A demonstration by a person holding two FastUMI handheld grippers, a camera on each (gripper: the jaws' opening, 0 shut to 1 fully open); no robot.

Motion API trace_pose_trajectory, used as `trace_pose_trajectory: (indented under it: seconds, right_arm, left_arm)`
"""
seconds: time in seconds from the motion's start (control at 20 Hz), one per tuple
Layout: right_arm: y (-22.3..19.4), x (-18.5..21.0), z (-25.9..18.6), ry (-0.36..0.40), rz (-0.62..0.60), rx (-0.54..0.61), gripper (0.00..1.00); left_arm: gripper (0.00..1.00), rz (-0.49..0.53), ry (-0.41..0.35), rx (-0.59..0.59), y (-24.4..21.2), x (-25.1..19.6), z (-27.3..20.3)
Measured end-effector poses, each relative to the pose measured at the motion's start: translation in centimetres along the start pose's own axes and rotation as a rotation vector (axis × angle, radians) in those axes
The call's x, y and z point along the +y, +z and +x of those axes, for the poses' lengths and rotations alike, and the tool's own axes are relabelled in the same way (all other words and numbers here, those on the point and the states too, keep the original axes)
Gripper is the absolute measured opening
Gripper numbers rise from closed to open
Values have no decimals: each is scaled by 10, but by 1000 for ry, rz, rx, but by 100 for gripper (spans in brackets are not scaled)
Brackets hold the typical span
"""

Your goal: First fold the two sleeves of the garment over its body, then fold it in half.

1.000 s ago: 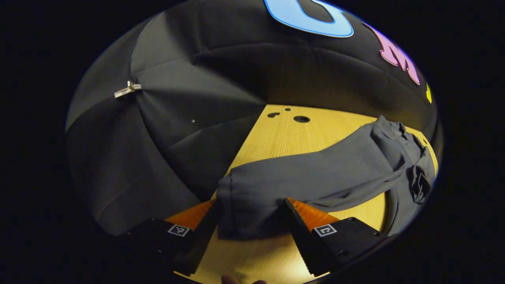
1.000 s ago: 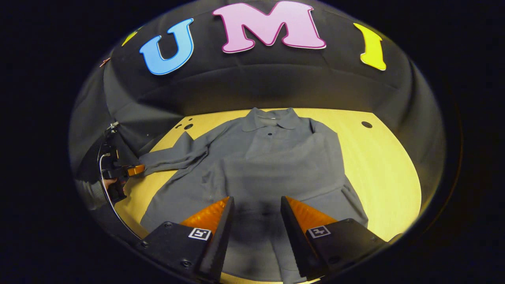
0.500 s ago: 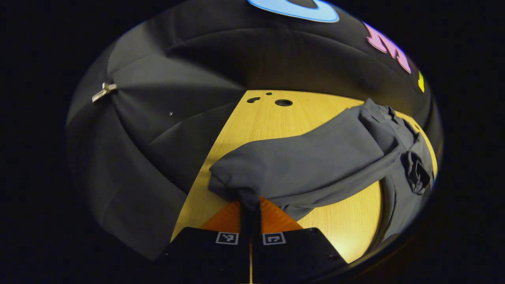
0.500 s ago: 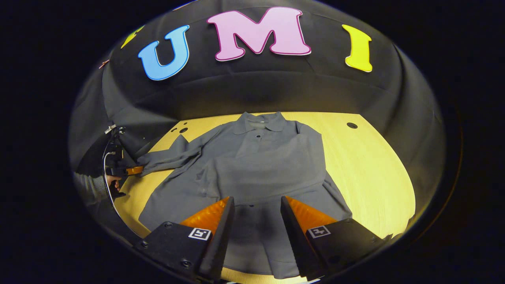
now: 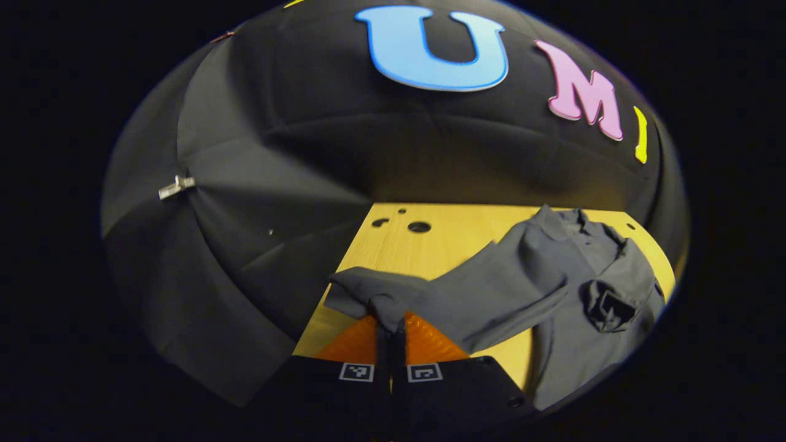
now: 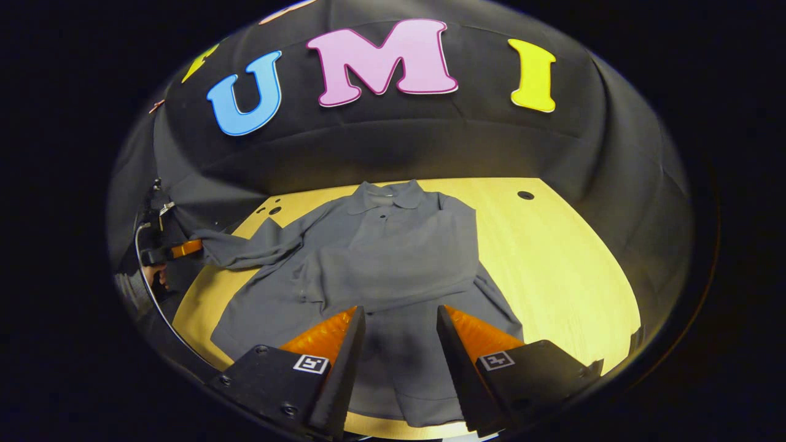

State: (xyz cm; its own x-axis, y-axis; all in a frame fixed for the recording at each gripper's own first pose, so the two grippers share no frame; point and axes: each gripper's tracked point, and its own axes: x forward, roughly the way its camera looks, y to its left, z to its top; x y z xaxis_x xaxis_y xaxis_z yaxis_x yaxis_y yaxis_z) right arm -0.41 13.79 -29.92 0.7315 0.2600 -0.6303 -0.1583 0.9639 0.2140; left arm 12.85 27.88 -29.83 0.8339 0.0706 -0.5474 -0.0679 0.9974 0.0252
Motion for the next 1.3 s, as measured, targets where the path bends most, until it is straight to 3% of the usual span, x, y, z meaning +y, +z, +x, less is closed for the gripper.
trace_pose_trajectory:
  seconds: [0.4, 0.6, 1.0, 1.3]
  right_arm:
    - [-9, -53, -18, -43, 16, -12, 74]
    - [-20, -84, -26, -73, 42, -5, 73]
    - [-32, -142, -41, -116, 75, -1, 73]
    - [-45, -174, -39, -122, 112, 28, 74]
  left_arm:
    - [5, 85, -137, -233, 104, -113, -66]
    - [5, 111, -243, -265, 125, -187, -79]
    - [6, 132, -391, -208, 103, -311, -89]
    - [6, 212, -457, -113, 49, -387, -72]
